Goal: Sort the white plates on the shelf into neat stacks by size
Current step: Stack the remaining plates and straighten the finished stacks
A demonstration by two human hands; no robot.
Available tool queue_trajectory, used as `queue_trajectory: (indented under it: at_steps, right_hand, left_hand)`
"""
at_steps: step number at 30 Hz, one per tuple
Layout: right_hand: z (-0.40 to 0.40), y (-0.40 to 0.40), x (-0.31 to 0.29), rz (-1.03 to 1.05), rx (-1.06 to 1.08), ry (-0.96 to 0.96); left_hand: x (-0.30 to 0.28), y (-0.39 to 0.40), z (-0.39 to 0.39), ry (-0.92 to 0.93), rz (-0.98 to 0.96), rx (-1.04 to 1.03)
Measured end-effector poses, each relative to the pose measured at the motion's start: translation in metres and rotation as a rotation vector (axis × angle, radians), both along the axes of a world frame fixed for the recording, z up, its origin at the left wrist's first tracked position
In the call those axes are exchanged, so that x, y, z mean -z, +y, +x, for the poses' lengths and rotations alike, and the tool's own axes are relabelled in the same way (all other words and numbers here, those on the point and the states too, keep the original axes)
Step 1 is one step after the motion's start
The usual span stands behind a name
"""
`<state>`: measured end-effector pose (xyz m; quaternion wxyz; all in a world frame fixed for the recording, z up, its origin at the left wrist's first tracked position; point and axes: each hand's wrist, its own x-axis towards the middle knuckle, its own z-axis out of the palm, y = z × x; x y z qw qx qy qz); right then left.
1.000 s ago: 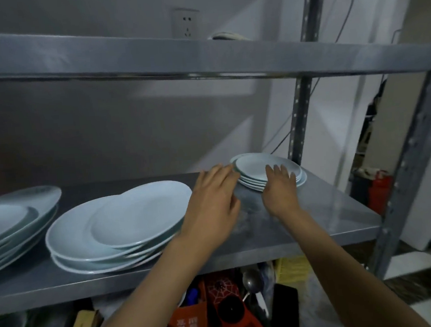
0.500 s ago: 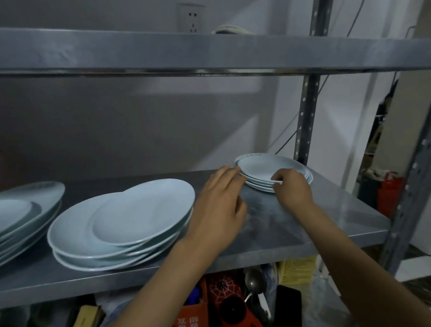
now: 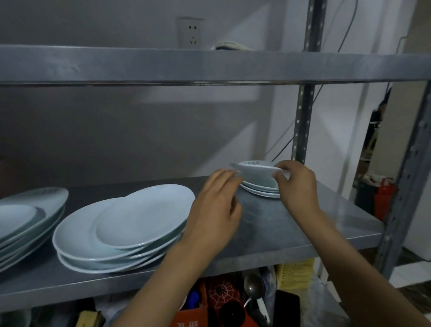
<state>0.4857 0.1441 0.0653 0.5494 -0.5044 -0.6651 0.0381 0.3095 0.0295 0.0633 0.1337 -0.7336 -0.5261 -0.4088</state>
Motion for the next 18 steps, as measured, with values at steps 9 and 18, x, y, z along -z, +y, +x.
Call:
queue_trajectory:
  at_steps: [9, 18]
  right_hand:
    - [-0.044, -0.073, -0.027, 0.233, -0.264, 0.081]
    - [-0.109, -0.112, -0.021, 0.338, -0.492, 0.106]
  left_hand:
    - [-0.024, -0.019, -0.035, -0.131, 0.168, -0.093]
    - [-0.024, -0.071, -0.106, -0.185, 0.302, -0.212]
